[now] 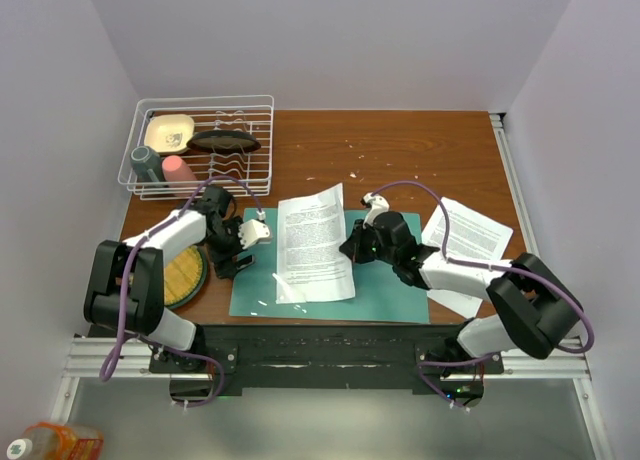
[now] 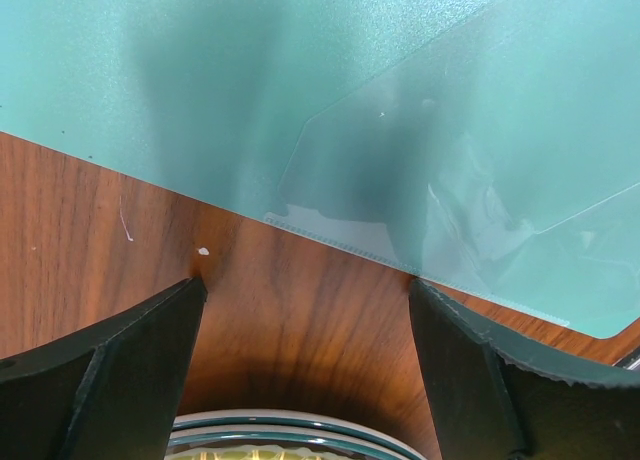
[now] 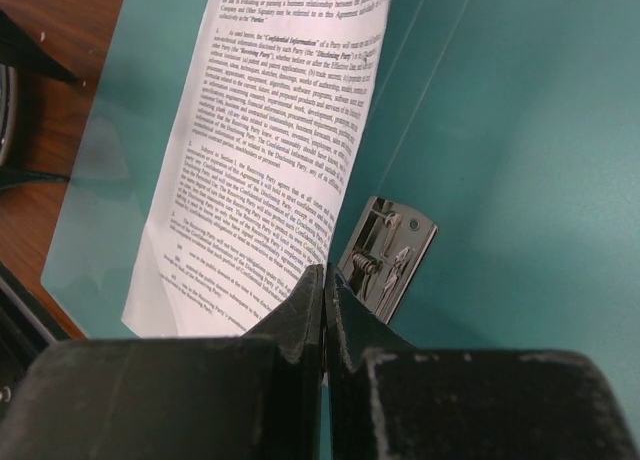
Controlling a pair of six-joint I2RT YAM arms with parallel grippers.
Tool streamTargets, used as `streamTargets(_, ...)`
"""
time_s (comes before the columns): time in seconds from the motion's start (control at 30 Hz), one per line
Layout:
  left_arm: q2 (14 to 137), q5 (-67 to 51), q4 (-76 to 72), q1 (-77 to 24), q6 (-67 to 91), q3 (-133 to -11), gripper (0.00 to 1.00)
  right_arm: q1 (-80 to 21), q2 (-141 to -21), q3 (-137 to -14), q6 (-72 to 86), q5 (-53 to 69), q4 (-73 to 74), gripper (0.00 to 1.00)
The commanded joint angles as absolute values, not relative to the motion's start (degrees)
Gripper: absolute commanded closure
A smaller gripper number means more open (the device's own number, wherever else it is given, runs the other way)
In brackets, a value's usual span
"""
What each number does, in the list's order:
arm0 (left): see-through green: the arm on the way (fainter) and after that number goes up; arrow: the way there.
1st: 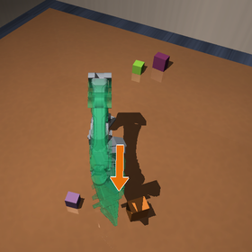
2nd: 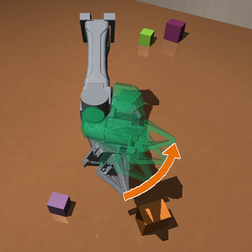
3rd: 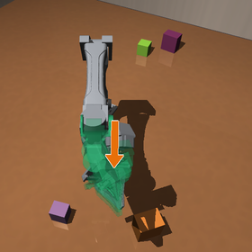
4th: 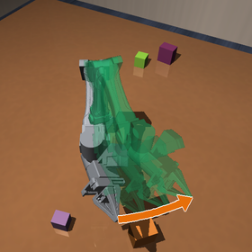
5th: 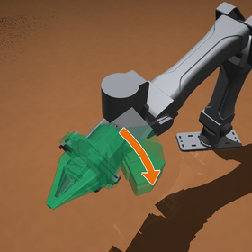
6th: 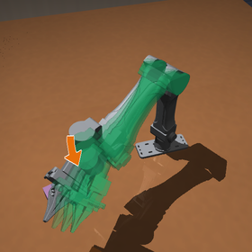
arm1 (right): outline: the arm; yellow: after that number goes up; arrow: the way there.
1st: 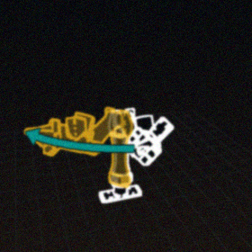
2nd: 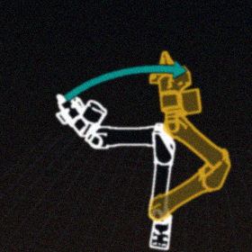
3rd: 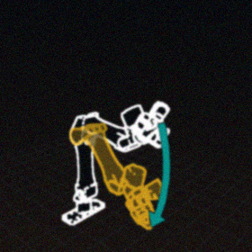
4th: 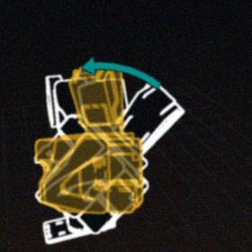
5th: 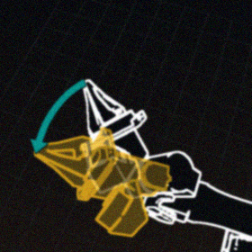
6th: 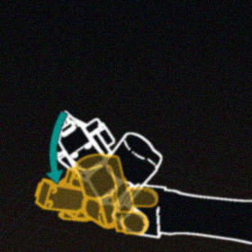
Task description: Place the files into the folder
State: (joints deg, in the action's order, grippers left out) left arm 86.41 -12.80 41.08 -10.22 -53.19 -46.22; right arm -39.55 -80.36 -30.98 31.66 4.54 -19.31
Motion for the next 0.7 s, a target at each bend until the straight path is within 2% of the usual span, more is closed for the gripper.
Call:
streamTargets(0.0,86.8,-13.4,40.0,-10.3,-53.6,-44.0,0.11,-40.5,-81.0,-33.0,30.8,6.5,-21.9,1.0)
streamTargets(0.47,87.0,-13.6,39.8,-10.3,-52.7,-43.5,0.14,-47.8,-85.6,-32.4,37.8,0.1,-27.5,1.0)
streamTargets(0.67,86.8,-14.0,40.1,-10.3,-52.6,-43.5,0.14,-50.6,-85.5,-32.1,43.4,-8.8,-27.8,1.0)
